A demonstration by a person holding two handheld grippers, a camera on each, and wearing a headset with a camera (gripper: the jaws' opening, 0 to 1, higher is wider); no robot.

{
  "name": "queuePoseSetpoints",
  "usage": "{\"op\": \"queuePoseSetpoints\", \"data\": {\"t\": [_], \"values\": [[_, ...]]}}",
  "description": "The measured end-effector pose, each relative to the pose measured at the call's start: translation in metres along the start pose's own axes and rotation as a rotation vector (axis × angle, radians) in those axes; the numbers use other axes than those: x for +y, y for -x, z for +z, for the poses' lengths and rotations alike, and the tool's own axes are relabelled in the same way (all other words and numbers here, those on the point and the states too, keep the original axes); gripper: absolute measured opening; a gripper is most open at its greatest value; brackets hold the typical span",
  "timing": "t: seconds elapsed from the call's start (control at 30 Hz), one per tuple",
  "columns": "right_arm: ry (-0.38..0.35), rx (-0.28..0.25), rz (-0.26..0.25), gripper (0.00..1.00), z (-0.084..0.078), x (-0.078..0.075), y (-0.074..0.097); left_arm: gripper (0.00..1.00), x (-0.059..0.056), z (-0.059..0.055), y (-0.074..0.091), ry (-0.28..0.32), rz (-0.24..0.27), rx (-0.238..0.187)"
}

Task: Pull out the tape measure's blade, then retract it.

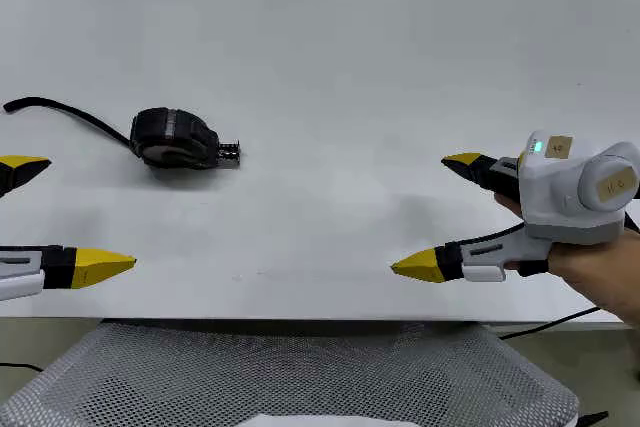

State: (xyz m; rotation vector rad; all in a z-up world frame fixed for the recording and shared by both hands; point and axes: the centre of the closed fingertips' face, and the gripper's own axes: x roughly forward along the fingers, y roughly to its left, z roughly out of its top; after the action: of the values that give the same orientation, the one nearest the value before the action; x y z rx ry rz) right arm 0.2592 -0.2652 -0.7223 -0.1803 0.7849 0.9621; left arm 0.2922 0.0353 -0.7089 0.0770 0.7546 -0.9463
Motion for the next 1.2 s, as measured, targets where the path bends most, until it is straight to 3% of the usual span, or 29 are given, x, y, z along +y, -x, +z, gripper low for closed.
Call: {"op": "queuePoseSetpoints", "data": {"t": [0.6,0.73,0.8,1.2], "values": [[-0.009,-0.011,0.003,0.96,0.001,0.0,-0.001,0.97,0.003,-0.002,-0.001,-0.002,-0.001,0.007],[-0.013,-0.016,0.004,0.93,0.002,-0.001,-0.001,0.86,-0.002,-0.004,-0.001,0.01,-0.031,0.018],[-0.012,-0.014,0.001,0.91,0.002,-0.002,-0.002,0.89,0.0,-0.004,-0.002,-0.007,-0.019,0.021],[-0.012,-0.004,0.003,0.9,0.004,-0.01,-0.009,0.84,0.006,0.0,-0.003,-0.019,-0.018,0.025]]}}
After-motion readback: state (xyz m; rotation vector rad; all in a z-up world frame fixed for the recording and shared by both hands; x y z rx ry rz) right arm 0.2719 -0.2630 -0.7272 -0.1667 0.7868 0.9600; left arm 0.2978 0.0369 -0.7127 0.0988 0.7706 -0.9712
